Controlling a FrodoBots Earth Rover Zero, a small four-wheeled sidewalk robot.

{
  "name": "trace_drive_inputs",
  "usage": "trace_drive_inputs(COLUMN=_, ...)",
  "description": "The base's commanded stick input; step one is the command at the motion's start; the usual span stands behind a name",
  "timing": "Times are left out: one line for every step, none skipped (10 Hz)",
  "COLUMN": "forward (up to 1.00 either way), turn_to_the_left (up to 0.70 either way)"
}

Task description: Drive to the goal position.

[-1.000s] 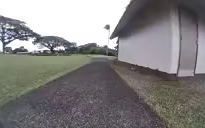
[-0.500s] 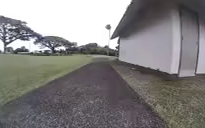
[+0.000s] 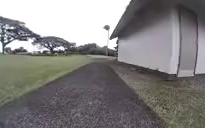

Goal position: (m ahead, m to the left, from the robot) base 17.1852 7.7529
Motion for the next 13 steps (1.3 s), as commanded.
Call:
trace_drive_inputs(forward=0.70, turn_to_the_left=0.00)
trace_drive_inputs(forward=0.70, turn_to_the_left=0.00)
trace_drive_inputs(forward=0.70, turn_to_the_left=0.00)
trace_drive_inputs(forward=0.70, turn_to_the_left=0.00)
trace_drive_inputs(forward=0.70, turn_to_the_left=0.00)
trace_drive_inputs(forward=0.70, turn_to_the_left=0.00)
trace_drive_inputs(forward=0.70, turn_to_the_left=0.00)
trace_drive_inputs(forward=0.70, turn_to_the_left=0.00)
trace_drive_inputs(forward=0.70, turn_to_the_left=0.00)
trace_drive_inputs(forward=0.70, turn_to_the_left=0.00)
trace_drive_inputs(forward=0.70, turn_to_the_left=0.00)
trace_drive_inputs(forward=0.70, turn_to_the_left=0.00)
trace_drive_inputs(forward=0.70, turn_to_the_left=0.00)
